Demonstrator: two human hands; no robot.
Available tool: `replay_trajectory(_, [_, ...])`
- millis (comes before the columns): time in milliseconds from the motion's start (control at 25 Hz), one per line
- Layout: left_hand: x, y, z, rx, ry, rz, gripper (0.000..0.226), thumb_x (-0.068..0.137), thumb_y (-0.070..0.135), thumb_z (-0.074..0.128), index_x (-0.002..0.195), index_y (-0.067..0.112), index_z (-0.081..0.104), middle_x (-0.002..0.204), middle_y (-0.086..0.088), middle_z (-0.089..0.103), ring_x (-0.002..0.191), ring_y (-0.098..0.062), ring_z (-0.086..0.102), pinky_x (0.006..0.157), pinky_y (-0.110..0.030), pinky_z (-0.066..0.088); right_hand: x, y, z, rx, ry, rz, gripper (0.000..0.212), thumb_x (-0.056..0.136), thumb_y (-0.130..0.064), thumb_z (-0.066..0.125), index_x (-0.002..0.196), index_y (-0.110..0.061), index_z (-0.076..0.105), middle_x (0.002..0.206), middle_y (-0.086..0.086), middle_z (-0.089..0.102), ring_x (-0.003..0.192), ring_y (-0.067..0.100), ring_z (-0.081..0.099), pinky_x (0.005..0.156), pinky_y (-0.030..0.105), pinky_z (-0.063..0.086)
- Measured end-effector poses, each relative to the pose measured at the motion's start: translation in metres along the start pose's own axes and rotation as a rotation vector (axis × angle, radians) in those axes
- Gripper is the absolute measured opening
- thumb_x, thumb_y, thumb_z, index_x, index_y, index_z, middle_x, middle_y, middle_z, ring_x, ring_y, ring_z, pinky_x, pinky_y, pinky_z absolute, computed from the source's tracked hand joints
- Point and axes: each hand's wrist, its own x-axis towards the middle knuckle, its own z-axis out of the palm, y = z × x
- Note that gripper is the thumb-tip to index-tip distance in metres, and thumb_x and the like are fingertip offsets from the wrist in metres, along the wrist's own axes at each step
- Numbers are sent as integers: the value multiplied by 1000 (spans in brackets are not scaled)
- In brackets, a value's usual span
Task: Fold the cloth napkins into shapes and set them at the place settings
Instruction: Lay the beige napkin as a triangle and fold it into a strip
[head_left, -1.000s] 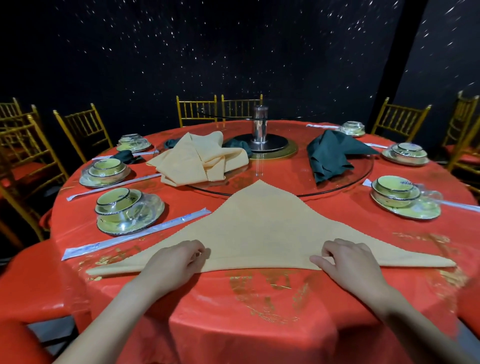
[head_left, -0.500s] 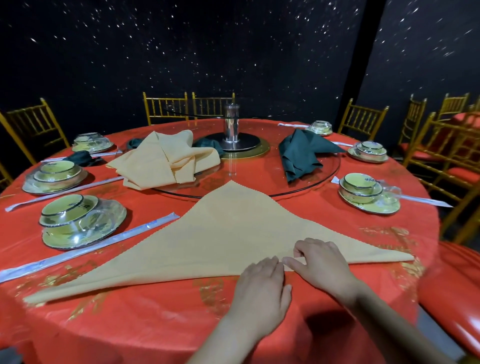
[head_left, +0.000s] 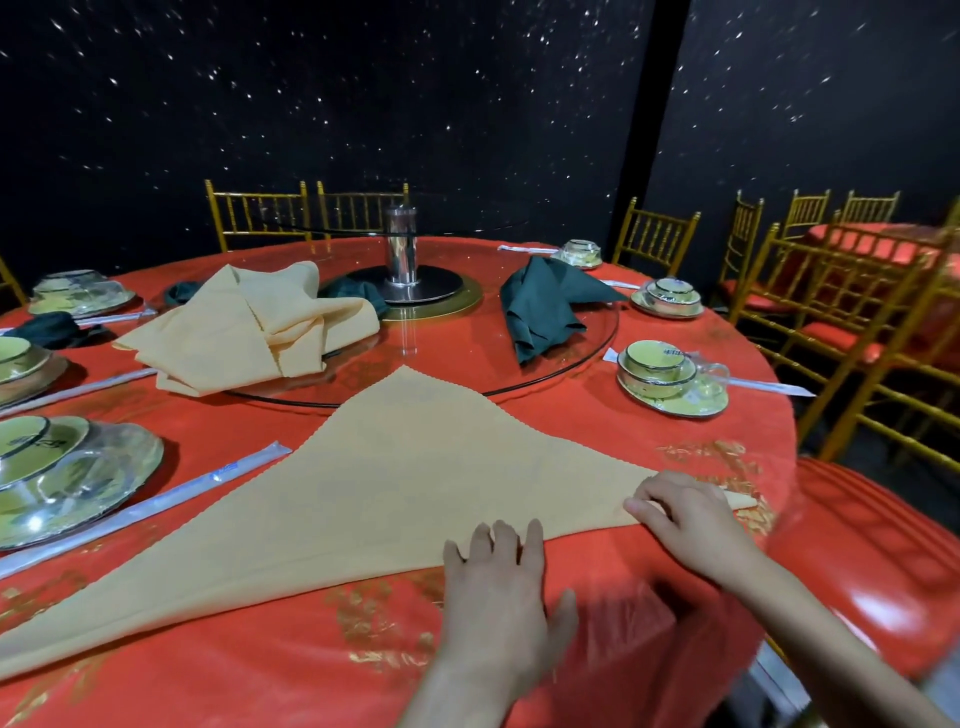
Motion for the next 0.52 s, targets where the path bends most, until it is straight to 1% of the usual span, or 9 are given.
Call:
replay_trajectory(80, [0, 3, 0, 28, -23, 8, 68, 70, 60, 39, 109, 13, 70, 91, -14, 68, 84, -35, 65, 65, -57, 52, 3, 3, -2, 21, -60, 56, 28, 85, -57, 50, 64, -39, 50, 71, -14, 55, 75, 10, 52, 73, 34, 37])
replay_trajectory(160, [1, 5, 1, 33, -44, 6, 69, 70, 61, 38, 110, 14, 70, 88, -14, 66, 81, -36, 64, 64, -60, 50, 9, 7, -8, 6, -138, 117, 33, 87, -49, 58, 59, -39, 44, 74, -12, 57, 78, 9, 51, 78, 34, 35])
replay_trajectory(280, [4, 9, 3, 7, -65, -44, 69, 70, 63, 38, 109, 16, 70, 90, -13, 64, 81, -37, 61, 67, -63, 48, 14, 21, -20, -59, -185, 208, 39, 83, -52, 61, 55, -32, 44, 72, -11, 54, 76, 8, 49, 76, 32, 30])
replay_trajectory(320, [4, 10, 2, -15, -87, -54, 69, 71, 63, 37, 111, 16, 69, 97, -14, 64, 84, -37, 60, 70, -64, 47, 14, 26, -23, -67, -183, 225, 41, 81, -54, 62, 53, -30, 44, 70, -11, 52, 75, 7, 48, 75, 32, 29])
replay_trajectory(360, [4, 11, -2, -34, -120, -50, 71, 73, 63, 32, 118, 18, 65, 111, -14, 61, 92, -38, 59, 75, -66, 45, 14, 29, -24, -66, -179, 234, 42, 79, -55, 64, 53, -29, 45, 70, -10, 52, 76, 7, 48, 74, 32, 28])
replay_trajectory(400, [4, 12, -3, -30, -117, -36, 76, 76, 63, 23, 130, 20, 55, 133, -11, 50, 105, -40, 53, 84, -69, 39, 13, 31, -25, -59, -171, 240, 42, 78, -56, 65, 53, -28, 46, 70, -10, 52, 76, 7, 49, 74, 32, 28])
replay_trajectory(440, [5, 14, -2, 7, -120, -28, 81, 76, 63, 13, 141, 22, 40, 149, -4, 32, 118, -40, 43, 93, -69, 31, 13, 33, -25, -50, -160, 246, 41, 77, -56, 66, 53, -28, 47, 70, -10, 52, 77, 7, 49, 74, 32, 28])
replay_trajectory(480, [5, 12, -3, 40, -113, -1, 83, 76, 63, 9, 146, 24, 31, 154, 2, 23, 123, -40, 37, 96, -68, 26, 13, 35, -25, -46, -144, 258, 40, 76, -56, 67, 55, -26, 50, 70, -10, 53, 76, 6, 49, 74, 32, 28])
replay_trajectory(520, [5, 11, -5, 26, -133, 1, 80, 76, 64, 13, 143, 26, 37, 150, 4, 33, 119, -40, 43, 93, -70, 30, 12, 38, -25, -46, -120, 280, 39, 74, -56, 68, 56, -25, 52, 70, -10, 54, 75, 4, 49, 74, 33, 30])
